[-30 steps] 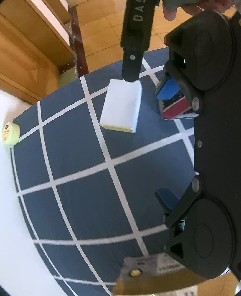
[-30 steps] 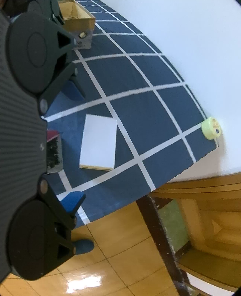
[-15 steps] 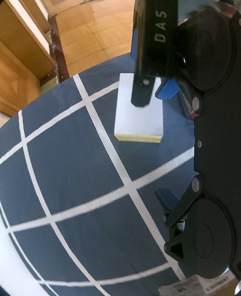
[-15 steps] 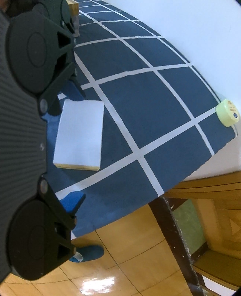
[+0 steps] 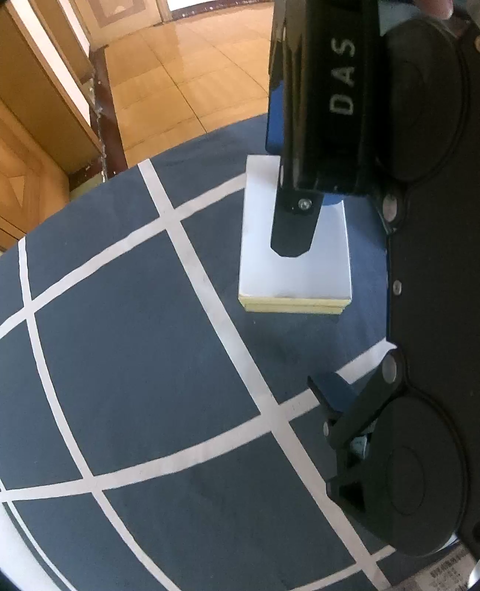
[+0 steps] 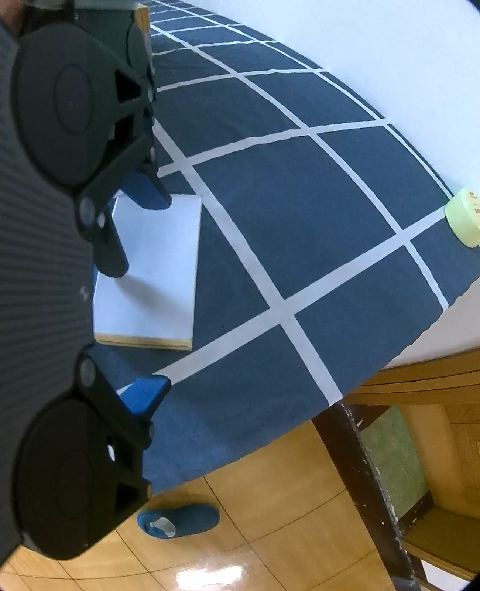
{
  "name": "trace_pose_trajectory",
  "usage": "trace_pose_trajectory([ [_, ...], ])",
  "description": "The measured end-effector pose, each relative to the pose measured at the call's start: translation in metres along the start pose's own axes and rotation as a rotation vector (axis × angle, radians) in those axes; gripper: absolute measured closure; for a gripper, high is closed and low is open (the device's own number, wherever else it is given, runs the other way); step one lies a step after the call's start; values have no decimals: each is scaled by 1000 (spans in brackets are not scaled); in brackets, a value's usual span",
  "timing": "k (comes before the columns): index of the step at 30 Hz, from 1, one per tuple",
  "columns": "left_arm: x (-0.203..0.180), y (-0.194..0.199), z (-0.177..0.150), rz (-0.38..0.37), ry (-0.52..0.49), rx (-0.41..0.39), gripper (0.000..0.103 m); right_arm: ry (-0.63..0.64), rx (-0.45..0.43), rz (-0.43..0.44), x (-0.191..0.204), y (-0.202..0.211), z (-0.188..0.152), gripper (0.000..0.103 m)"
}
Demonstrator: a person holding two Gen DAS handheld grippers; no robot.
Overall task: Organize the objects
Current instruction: 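Close the right gripper on the white paper box, then lift the white paper box with the right gripper and carry it over the box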
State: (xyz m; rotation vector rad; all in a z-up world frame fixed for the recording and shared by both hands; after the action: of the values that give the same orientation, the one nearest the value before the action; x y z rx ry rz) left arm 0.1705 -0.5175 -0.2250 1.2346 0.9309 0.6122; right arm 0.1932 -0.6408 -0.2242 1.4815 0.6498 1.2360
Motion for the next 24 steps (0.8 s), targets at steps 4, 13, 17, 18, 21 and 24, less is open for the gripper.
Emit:
trace_pose_trajectory([
  [4, -2, 1, 0, -22, -5, -11, 14, -10, 15, 15, -3, -4, 1, 22],
  [13, -7, 0, 2, -78, -6, -11, 31, -10, 19, 33, -2, -8, 1, 27],
  [17, -10, 1, 2, -79, -9, -13, 34, -4, 19, 35, -2, -8, 1, 27],
  [18, -10, 1, 2, -79, -10, -14, 35, -1, 18, 35, -2, -8, 1, 27],
  [21, -11, 2, 2, -73, -16, -15, 36, 6, 14, 31, -1, -7, 0, 28],
  [24, -13, 3, 2, -66, -18, -18, 37, 13, 8, 26, 0, -5, 0, 28],
])
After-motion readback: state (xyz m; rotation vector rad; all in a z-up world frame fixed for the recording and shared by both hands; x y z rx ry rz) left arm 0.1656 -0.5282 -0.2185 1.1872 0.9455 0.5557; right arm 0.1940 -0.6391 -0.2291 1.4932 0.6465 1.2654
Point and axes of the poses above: each gripper's, at about its wrist camera, not at the fingertips, and y roughly against the way its jaws point, x to its left, z to its top, the point moved 2 cm from there along -y, roughly the way its jaws point, and after that the axes turned 1 degree about y, right-handed, at the moved point
